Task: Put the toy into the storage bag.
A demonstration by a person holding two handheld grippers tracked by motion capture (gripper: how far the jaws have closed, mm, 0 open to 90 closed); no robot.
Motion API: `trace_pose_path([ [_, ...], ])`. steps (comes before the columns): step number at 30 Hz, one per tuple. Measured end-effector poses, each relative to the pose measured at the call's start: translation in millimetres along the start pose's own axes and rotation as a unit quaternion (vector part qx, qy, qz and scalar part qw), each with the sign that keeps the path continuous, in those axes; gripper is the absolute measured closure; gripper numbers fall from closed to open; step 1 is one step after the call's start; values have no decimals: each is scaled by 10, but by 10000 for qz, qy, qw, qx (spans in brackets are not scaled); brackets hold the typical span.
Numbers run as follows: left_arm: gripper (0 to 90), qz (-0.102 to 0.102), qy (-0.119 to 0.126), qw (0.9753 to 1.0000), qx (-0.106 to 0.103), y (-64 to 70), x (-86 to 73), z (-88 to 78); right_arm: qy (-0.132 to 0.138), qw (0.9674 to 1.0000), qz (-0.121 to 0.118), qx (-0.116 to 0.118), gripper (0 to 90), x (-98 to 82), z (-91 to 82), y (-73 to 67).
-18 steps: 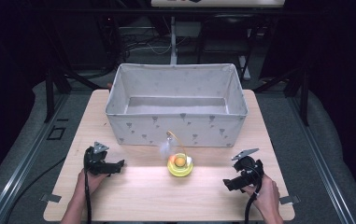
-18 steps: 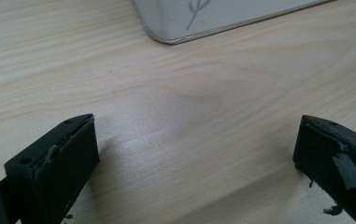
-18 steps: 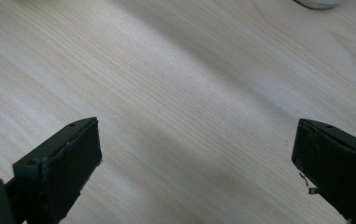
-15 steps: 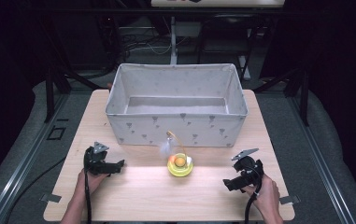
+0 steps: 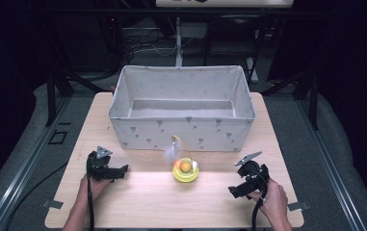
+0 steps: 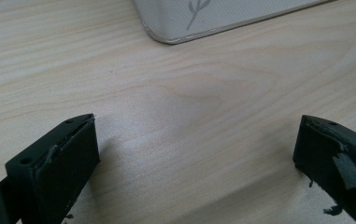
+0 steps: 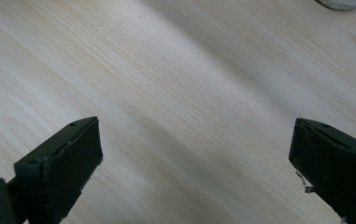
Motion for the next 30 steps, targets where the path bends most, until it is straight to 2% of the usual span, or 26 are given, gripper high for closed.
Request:
trace_pose_path([
  [5, 3, 11, -12, 10000, 4, -1, -2, -1, -111, 9999, -107, 52, 14, 18, -38, -60],
  [7, 3, 10, -12, 10000, 3, -1, -2, -1, -125, 9998, -146, -3, 13, 23, -47, -56],
  [10, 3, 11, -13, 10000, 2, -1, -2, -1, -140, 9996, -219, 71, 6, 67, -74, -113],
  [11, 3, 9, -12, 10000, 2, -1, -2, -1, -190, 9995, -263, 22, 4, 73, -85, -111],
  [13, 3, 11, -12, 10000, 3, -1, -2, -1, -119, 9997, -225, 26, 3, 95, -86, -128],
  [14, 3, 12, -15, 10000, 2, -1, -3, -2, -202, 9993, -308, 50, 1, 98, -103, -138],
  [19, 3, 26, -12, 10000, 1, 0, -3, -2, -261, 9985, -482, -15, 0, 165, -142, -197],
  [23, 2, 29, -8, 10000, 6, 0, -3, -2, -315, 9973, -662, 36, 0, 230, -198, -284],
  [24, 2, 32, -16, 10000, -3, 1, -4, -3, -241, 9976, -647, 93, 0, 253, -200, -315],
  [25, 2, 32, -15, 10000, -3, 1, -4, -2, -346, 9966, -747, 29, 0, 255, -217, -310],
  [27, 2, 30, -5, 10000, -7, 1, -3, -1, -356, 9959, -829, 55, 0, 286, -236, -343],
  [30, 2, 30, -4, 10000, -6, 1, -2, -1, -360, 9955, -877, 69, 0, 321, -248, -376],
])
Point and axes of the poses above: each handheld gripper's, and its own axes: z roughly forward along the jaws, x roughly out of its top, y roughly to its right, the point moved 9 cm from there along z, roughly forward along the jaws, and after that the axes turned 13 degrees about -y, right-handed, at the moved point
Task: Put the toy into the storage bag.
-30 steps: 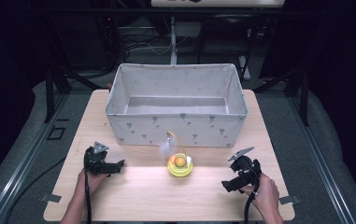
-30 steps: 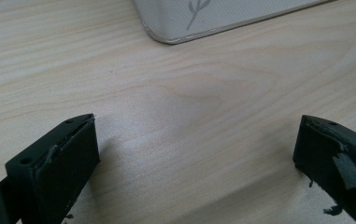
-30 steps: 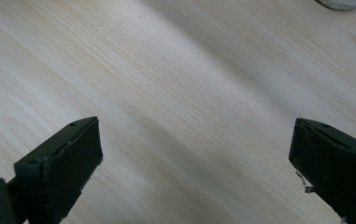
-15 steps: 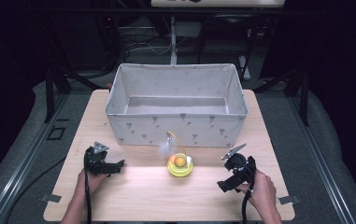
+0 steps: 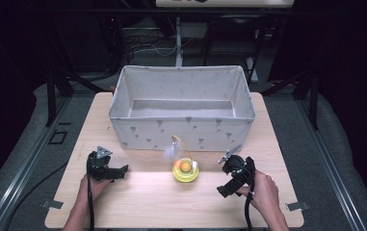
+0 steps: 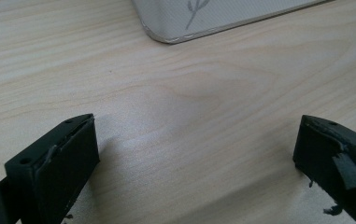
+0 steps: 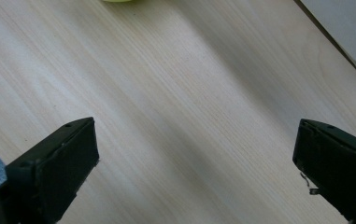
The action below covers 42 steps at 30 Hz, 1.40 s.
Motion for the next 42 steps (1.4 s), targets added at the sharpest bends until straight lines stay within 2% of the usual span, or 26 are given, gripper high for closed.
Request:
trace_pose_path([
  [7, 2, 7, -16, 10000, -10, 1, -2, -2, -125, 9995, -296, -46, 0, 128, -93, -69],
  [9, 2, 1, -2, 10000, -2, 0, 0, 0, -80, 9995, -318, 14, 0, 173, -118, -93],
  [11, 1, 0, -2, 10000, -2, 0, 0, 0, -139, 9988, -474, 2, 0, 232, -169, -125],
  [14, 2, 0, -1, 10000, -2, 0, 0, 0, -109, 9986, -523, 56, 0, 282, -180, -164],
  [16, 2, 2, -3, 10000, -3, 0, 0, 0, -173, 9976, -671, 51, 0, 345, -224, -195],
  [20, 1, 4, 0, 10000, -3, 2, 0, 0, -131, 9969, -770, 130, 0, 438, -274, -253],
  [22, 1, 16, 2, 10000, -6, 3, 1, 1, -156, 9954, -932, 147, 0, 529, -333, -293],
  [27, 0, 40, -2, 10000, -5, 2, 1, 0, -161, 9935, -1122, 142, 0, 667, -394, -355],
  [33, 0, 44, -2, 10000, -6, 2, 1, 0, -113, 9922, -1238, 113, 0, 830, -492, -374],
  [36, 0, 44, -2, 10000, -12, 4, 1, 0, -97, 9917, -1281, 76, 44, 891, -532, -375],
  [39, 0, 45, -2, 10000, -13, 4, 1, 0, -47, 9910, -1336, 104, 145, 951, -563, -386],
  [41, 0, 49, -3, 10000, -17, 4, 1, 0, -1, 9906, -1362, 142, 165, 989, -587, -396],
  [42, 0, 51, -3, 10000, -17, 4, 1, 1, 22, 9907, -1360, 95, 213, 1009, -599, -392],
])
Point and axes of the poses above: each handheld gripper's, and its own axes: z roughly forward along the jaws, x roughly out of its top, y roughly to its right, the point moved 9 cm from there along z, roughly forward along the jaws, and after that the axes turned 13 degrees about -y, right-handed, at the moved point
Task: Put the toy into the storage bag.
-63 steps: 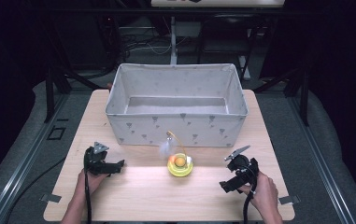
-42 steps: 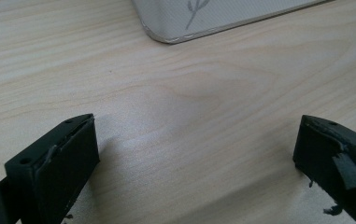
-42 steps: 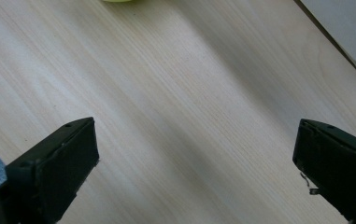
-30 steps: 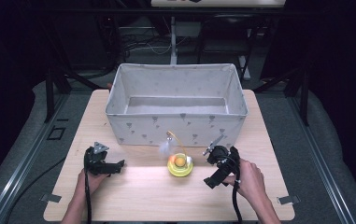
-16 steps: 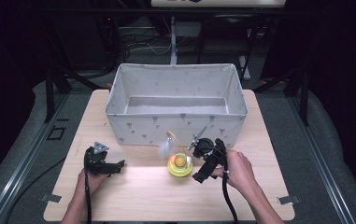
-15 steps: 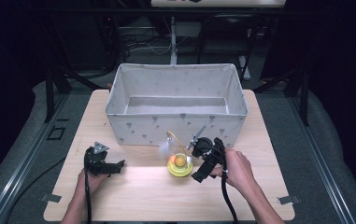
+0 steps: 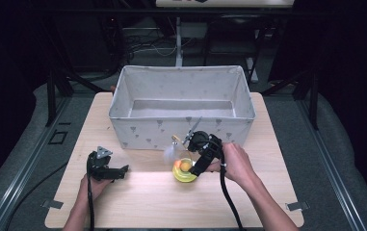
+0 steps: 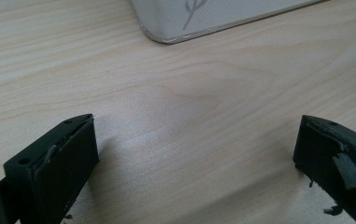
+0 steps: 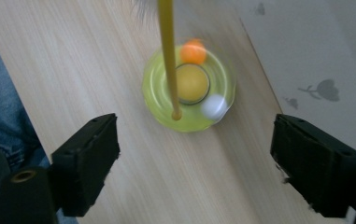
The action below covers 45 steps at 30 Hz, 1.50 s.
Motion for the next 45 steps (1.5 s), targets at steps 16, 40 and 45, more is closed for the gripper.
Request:
trace_pose_path([
  [16, 0, 10, -1, 10000, -10, 3, 0, 0, -388, 9982, -405, -223, 711, 200, -62, -39],
  [40, 0, -5, 2, 10000, -21, 7, 1, 1, -475, 9967, -633, -156, 880, 246, -160, -69],
  [45, 0, -3, 1, 10000, -21, 7, 1, 1, -401, 9974, -595, -119, 880, 224, -247, -69],
])
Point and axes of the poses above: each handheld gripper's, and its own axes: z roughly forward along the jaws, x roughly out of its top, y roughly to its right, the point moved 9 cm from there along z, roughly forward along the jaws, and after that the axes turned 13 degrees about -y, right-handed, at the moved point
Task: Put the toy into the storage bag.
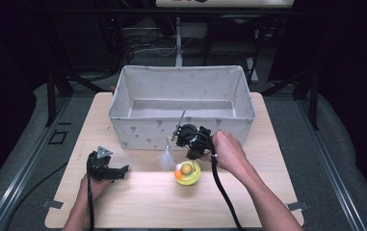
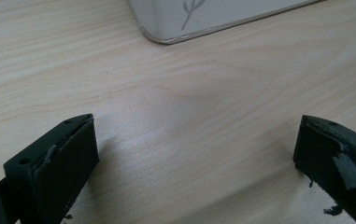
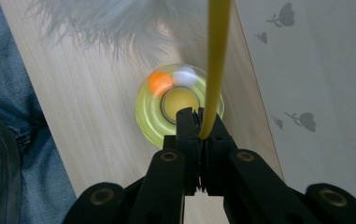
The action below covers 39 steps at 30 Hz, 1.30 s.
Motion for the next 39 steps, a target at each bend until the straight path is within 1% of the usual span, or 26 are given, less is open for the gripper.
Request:
trace_pose_path([
  [8, 0, -13, 10, 10000, -3, 2, 2, 1, -20, 10000, 0, -43, 880, -57, -119, 21],
  [9, 0, -2, -1, 10000, -1, 1, 0, 0, -5, 10000, 16, -8, 880, -63, -129, 18],
  [14, 0, 1, 0, 10000, 3, -1, 0, 0, 9, 10000, 41, -22, 880, -107, -195, 45],
  [16, 0, -2, 0, 10000, 2, 0, 0, 0, 8, 10000, 36, 7, 880, -125, -216, 46],
  [17, 0, 0, 0, 10000, 3, 0, 0, 0, 4, 10000, 61, -17, 880, -136, -230, 55],
  [21, 0, -1, 0, 10000, 2, 0, 0, 0, 39, 9999, 131, 14, 880, -175, -278, 75],
  [28, 0, 1, -2, 10000, 2, 0, 0, 0, -2, 9998, 193, 9, 881, -253, -358, 128],
  [36, 0, -3, 0, 10000, 2, 0, 0, 0, -32, 9996, 263, 23, 880, -314, -432, 156],
  [39, 0, 0, 0, 10000, 2, 0, 1, 0, -62, 9997, 243, 22, 881, -335, -469, 164],
])
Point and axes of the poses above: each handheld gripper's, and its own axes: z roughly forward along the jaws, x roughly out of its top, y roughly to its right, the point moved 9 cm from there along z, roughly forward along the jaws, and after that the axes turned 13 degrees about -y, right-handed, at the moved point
